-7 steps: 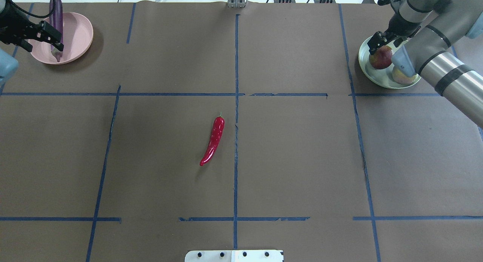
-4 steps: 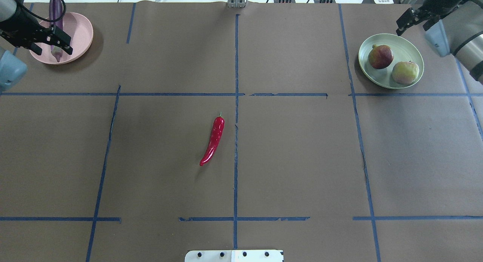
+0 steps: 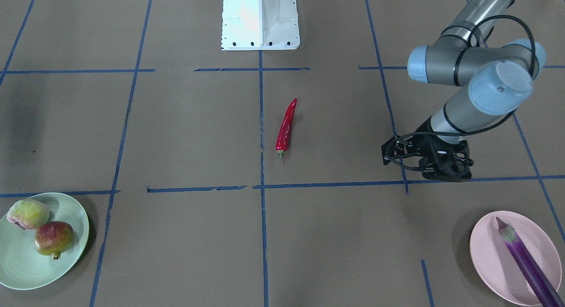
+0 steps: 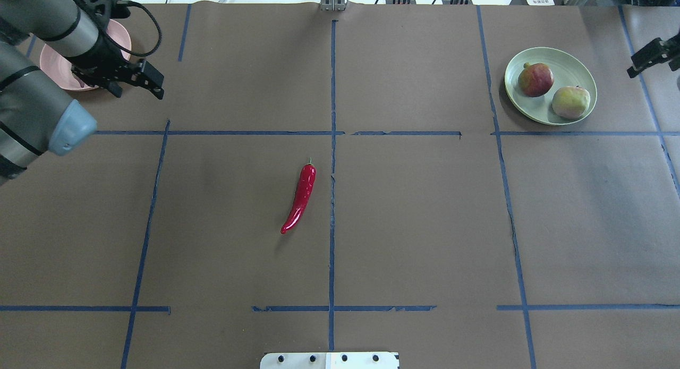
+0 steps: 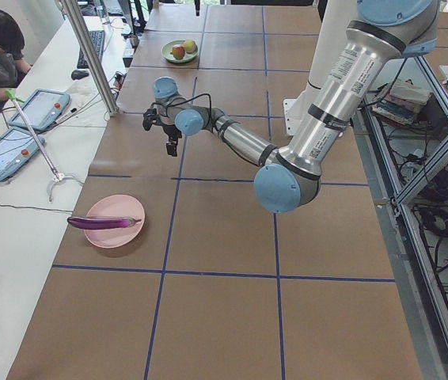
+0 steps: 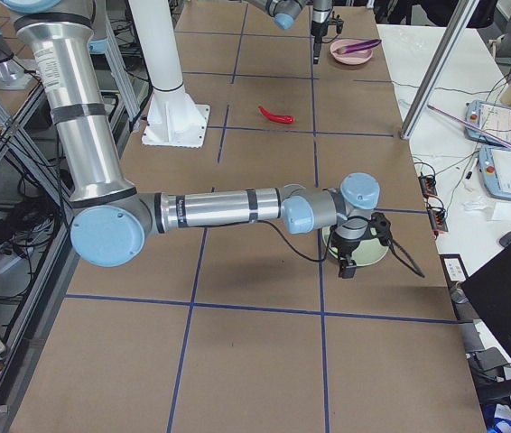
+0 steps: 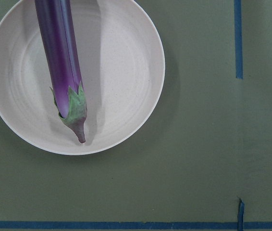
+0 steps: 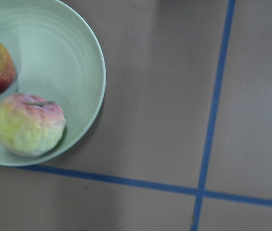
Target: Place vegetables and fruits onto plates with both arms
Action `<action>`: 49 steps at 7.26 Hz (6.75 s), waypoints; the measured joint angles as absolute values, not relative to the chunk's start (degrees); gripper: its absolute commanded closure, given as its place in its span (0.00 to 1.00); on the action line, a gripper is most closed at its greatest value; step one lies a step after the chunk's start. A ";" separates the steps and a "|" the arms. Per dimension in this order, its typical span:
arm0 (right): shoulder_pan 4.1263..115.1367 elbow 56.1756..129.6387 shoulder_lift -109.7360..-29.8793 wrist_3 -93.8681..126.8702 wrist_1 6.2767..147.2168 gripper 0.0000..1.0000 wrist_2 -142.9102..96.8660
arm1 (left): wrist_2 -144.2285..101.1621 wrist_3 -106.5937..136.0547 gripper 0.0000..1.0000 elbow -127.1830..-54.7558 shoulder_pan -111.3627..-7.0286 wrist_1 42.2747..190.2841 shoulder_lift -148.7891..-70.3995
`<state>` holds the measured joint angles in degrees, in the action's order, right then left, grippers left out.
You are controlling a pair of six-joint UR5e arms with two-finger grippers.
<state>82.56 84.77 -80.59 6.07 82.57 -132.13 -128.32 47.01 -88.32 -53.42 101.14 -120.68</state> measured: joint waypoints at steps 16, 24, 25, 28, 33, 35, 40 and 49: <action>86.84 101.99 -100.88 4.75 82.43 0.00 -132.64 | -108.24 64.69 0.96 -80.00 -30.61 100.23 -135.76; 86.75 101.07 -100.78 4.58 81.91 0.00 -132.51 | -119.58 45.64 0.89 -58.23 -64.51 103.12 -132.56; 86.75 100.72 -100.68 4.31 81.86 0.00 -132.48 | -118.43 43.32 0.68 -49.94 -65.67 107.88 -134.41; 86.75 100.11 -100.37 3.99 81.83 0.00 -132.45 | -113.23 36.64 0.00 -34.76 -66.56 114.12 -139.55; 86.75 100.24 -99.98 4.22 82.06 0.00 -132.63 | -128.12 25.10 0.00 -48.49 -73.85 112.88 -130.68; 86.55 100.48 -99.23 4.30 84.96 0.00 -132.76 | -133.73 16.62 0.00 -62.92 -78.51 104.25 -123.62; 86.55 101.05 -98.69 -4.04 91.01 0.00 -132.63 | -133.54 0.02 0.00 -99.92 -84.08 80.23 -96.32; 88.07 100.89 -99.25 -4.08 91.33 0.00 -133.01 | -133.78 -6.78 0.00 -104.98 -90.67 83.55 -77.89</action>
<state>88.07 100.89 -99.25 -4.08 91.33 -133.01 -133.78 -6.78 -104.98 -90.67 83.55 -77.89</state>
